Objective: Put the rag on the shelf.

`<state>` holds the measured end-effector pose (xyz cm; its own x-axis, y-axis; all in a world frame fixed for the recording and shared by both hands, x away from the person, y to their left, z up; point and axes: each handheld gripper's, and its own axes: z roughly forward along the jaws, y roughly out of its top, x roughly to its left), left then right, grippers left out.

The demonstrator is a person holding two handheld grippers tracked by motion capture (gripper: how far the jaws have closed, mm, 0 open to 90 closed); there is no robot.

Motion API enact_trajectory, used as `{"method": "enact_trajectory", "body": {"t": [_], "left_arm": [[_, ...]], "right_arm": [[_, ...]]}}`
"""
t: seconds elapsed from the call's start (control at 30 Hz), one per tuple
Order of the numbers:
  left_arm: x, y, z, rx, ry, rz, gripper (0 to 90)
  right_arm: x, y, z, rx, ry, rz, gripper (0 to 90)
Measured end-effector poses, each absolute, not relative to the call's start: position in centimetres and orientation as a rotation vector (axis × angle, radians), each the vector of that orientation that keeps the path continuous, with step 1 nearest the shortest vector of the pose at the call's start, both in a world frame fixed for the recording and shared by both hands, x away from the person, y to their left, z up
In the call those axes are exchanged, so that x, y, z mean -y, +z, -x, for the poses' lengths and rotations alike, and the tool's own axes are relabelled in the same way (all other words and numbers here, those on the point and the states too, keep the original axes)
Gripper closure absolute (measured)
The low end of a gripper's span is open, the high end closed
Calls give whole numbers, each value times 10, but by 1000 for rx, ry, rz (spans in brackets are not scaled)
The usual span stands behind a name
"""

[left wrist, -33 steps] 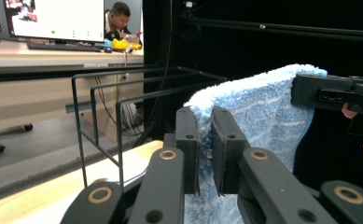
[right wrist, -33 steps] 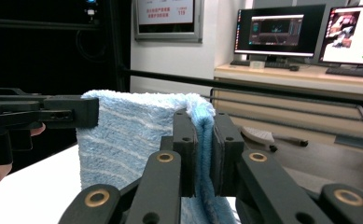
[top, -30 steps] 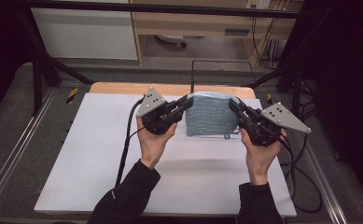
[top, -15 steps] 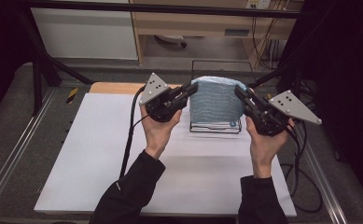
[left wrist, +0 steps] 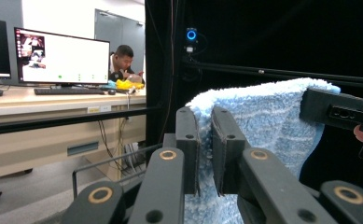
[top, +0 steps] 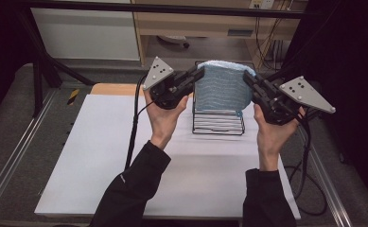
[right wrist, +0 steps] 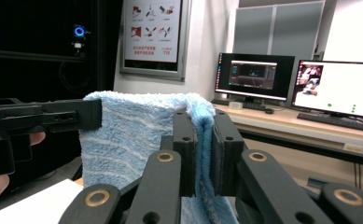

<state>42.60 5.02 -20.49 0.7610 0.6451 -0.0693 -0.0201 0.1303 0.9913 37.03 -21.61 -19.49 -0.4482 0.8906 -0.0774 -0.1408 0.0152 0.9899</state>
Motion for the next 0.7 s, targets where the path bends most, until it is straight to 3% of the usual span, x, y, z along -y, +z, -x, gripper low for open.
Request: {"method": "enact_trajectory", "body": {"t": [0.7], "left_arm": [[-36,-167,-443,-543,550,-1330,826]], "right_arm": [[229,-154,-392,-1413,1560,-785,830]]}}
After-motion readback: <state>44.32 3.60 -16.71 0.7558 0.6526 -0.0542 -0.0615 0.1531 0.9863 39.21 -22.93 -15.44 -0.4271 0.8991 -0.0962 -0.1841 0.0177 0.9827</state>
